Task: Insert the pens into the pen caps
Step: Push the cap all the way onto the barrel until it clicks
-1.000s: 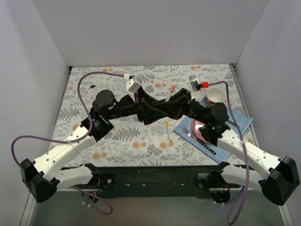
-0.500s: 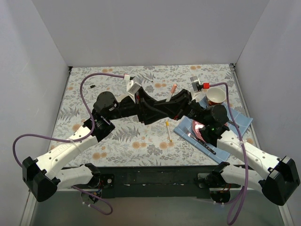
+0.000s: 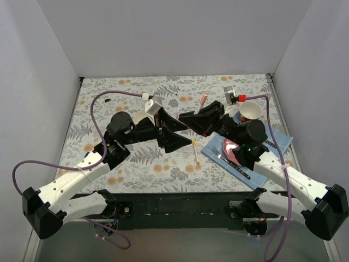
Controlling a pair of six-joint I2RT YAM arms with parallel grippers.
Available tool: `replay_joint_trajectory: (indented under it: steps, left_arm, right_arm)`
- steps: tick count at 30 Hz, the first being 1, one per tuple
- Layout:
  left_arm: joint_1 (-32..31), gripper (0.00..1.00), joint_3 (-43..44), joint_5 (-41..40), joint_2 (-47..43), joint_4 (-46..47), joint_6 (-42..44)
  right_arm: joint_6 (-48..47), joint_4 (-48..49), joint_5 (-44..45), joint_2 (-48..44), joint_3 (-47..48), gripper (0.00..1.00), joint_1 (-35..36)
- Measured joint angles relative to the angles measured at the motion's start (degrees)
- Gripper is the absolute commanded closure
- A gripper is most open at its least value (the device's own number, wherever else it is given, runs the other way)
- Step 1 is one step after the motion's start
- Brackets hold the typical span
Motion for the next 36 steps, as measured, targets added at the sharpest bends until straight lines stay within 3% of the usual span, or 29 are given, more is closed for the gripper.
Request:
replay_joint_trajectory:
  steps: [11,16,24,28,31,33,36]
  left_arm:
    - [0.00,0.39,0.11,-0.09,0.20,2.71,-0.85]
    - [0.00,0.55,0.26,-0.04,2.54,3.63,-1.53]
    - [0.00,0.58,0.20,-0.11,2.49,7.76,-2.99]
    - [0.00,0.76,-0.02,-0.11,2.38,8.31,-4.02]
    - [0.00,0.99,-0.04,0.46,2.40,9.20,-5.16]
    - [-0.13,1.00,-0.04,0.76,2.40,9.55,-5.73]
    - [-0.13,1.00,-0.07,0.85,2.43,9.90,-6.40]
  right_arm:
    - [2.32,2.25,-2.05,1.51,0.55,0.99,0.02]
    - [4.02,4.39,-3.10,2.23,0.52,0.99,0.09]
    - [5.38,6.73,-3.43,2.38,-1.25,0.99,0.44]
    - [6.08,8.35,-3.10,2.38,-1.88,0.99,0.50]
    - [6.12,8.90,-2.71,2.38,-1.99,0.99,0.52]
    - [6.29,9.38,-2.56,2.38,-2.05,0.98,0.52]
    - [6.38,9.73,-2.58,2.38,-2.08,0.86,0.52]
